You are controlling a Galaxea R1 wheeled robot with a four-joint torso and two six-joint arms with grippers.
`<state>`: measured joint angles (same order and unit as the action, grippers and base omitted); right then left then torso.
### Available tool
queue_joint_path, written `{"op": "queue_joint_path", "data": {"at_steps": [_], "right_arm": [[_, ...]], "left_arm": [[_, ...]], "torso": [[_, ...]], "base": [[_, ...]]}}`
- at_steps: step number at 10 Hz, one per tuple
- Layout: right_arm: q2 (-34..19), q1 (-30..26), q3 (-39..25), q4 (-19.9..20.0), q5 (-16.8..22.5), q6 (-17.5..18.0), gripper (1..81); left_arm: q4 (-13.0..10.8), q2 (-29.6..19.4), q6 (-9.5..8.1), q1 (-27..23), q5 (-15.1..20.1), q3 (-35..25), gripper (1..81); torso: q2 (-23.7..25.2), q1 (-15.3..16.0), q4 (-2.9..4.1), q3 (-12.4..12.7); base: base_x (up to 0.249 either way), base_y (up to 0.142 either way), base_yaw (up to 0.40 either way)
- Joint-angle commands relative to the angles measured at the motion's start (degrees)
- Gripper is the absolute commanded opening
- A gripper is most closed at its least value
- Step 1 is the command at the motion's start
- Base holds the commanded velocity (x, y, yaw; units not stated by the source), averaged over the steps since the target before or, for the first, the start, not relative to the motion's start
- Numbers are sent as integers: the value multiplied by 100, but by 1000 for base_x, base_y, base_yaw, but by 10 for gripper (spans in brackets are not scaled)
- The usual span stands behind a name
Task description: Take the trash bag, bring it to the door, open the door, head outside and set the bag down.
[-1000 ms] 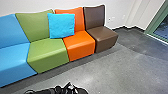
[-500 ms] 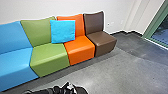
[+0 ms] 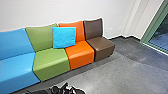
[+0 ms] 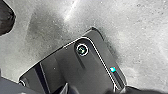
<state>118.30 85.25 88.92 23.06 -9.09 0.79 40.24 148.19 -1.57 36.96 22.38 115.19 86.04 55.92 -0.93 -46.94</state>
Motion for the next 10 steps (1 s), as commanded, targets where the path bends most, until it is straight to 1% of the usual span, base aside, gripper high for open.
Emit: {"op": "queue_joint_path", "data": {"at_steps": [1,5,7,9,10], "right_arm": [[-295,-108,-42,-13,426,-35,811],[-242,-117,-7,-21,426,-35,811],[-225,-108,-7,-21,426,-35,811],[-216,-100,2,-21,426,-35,811],[-207,-100,2,-21,426,-44,811]], "left_arm": [[159,-193,25,-598,425,-163,10],[116,-649,25,-475,390,-541,10],[124,-781,43,-431,390,-655,10],[116,-904,52,-370,390,-708,10],[116,-940,87,-308,390,-717,10]], "torso": [[-555,-358,0,394],[-1366,-889,0,911],[-1792,-1167,0,767],[-2127,-1390,0,846],[-2345,-1532,0,861]], "base": [[0,0,0],[0,0,0],[0,0,0],[0,0,0],[0,0,0]]}}
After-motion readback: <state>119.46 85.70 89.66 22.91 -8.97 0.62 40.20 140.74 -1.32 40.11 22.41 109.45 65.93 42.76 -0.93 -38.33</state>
